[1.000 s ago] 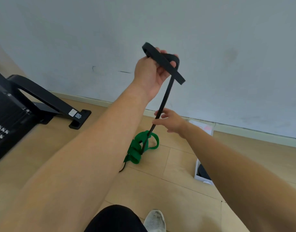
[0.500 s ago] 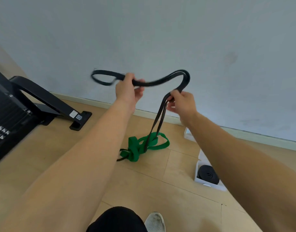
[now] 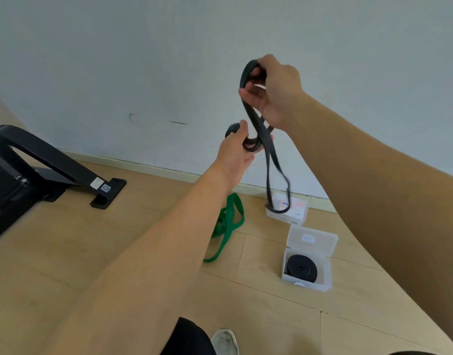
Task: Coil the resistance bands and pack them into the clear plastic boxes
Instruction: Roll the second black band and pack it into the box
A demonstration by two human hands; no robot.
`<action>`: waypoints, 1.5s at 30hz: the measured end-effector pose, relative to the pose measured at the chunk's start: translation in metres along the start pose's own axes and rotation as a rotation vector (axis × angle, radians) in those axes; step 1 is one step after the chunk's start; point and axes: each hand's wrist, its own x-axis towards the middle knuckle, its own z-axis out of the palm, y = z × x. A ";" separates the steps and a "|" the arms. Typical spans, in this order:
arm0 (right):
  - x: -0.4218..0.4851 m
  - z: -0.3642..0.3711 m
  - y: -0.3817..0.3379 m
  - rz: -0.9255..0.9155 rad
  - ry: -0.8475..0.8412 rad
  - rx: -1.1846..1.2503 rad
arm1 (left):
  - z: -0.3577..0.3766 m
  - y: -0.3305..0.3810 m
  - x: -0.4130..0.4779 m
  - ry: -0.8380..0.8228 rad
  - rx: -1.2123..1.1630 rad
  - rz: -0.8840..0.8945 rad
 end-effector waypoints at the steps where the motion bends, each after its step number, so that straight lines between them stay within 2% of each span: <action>1: 0.001 -0.001 -0.006 -0.009 0.011 0.027 | 0.006 0.002 -0.002 -0.025 -0.029 0.008; 5: 0.004 -0.021 -0.014 -0.001 0.125 0.029 | 0.020 0.007 -0.010 -0.041 -0.064 -0.002; 9: -0.003 -0.051 -0.007 0.051 0.221 -0.186 | 0.027 0.000 -0.012 -0.028 -0.046 -0.008; 11: -0.010 -0.062 -0.007 0.044 0.228 -0.226 | 0.028 -0.005 -0.013 0.002 -0.057 -0.013; 13: -0.018 -0.067 -0.010 0.028 0.185 -0.147 | 0.025 -0.011 -0.012 0.015 -0.096 -0.024; 15: -0.026 -0.072 -0.011 0.023 0.138 -0.052 | 0.018 -0.017 -0.009 0.041 0.094 -0.011; 18: -0.036 -0.088 0.003 0.090 0.114 -0.134 | 0.003 -0.030 -0.004 0.162 0.557 0.043; 20: -0.042 -0.107 0.025 0.195 0.103 -0.242 | -0.007 -0.041 0.000 0.204 0.668 0.082; 22: -0.049 -0.131 0.053 0.322 0.081 -0.415 | -0.009 -0.051 -0.002 0.175 0.692 0.142; 23: -0.053 -0.143 0.069 0.395 0.063 -0.545 | -0.008 -0.057 -0.002 0.147 0.720 0.171; 25: -0.064 -0.167 0.099 0.497 -0.028 -0.953 | -0.004 -0.066 -0.001 0.086 0.791 0.227; 27: -0.074 -0.183 0.121 0.451 -0.097 -1.276 | 0.001 -0.075 -0.001 0.041 0.869 0.255; 28: -0.077 -0.186 0.123 0.382 -0.068 -1.265 | 0.004 -0.080 -0.001 0.016 0.913 0.262; 30: -0.079 -0.185 0.119 0.293 0.009 -1.001 | 0.010 -0.090 -0.002 -0.067 0.992 0.246; 32: -0.078 -0.181 0.114 0.337 0.029 -0.777 | 0.016 -0.102 -0.005 -0.171 1.062 0.197; 35: -0.081 -0.177 0.111 0.438 0.012 -0.605 | 0.025 -0.114 -0.008 -0.314 1.093 0.212; 40: -0.075 -0.181 0.108 0.245 0.019 -0.476 | 0.033 -0.119 -0.010 -0.355 1.184 0.151; 43: -0.075 -0.180 0.110 0.148 -0.003 -0.520 | 0.034 -0.118 -0.008 -0.409 1.242 0.061; 45: -0.078 -0.180 0.110 0.093 -0.069 -0.610 | 0.031 -0.109 -0.009 -0.404 1.143 -0.014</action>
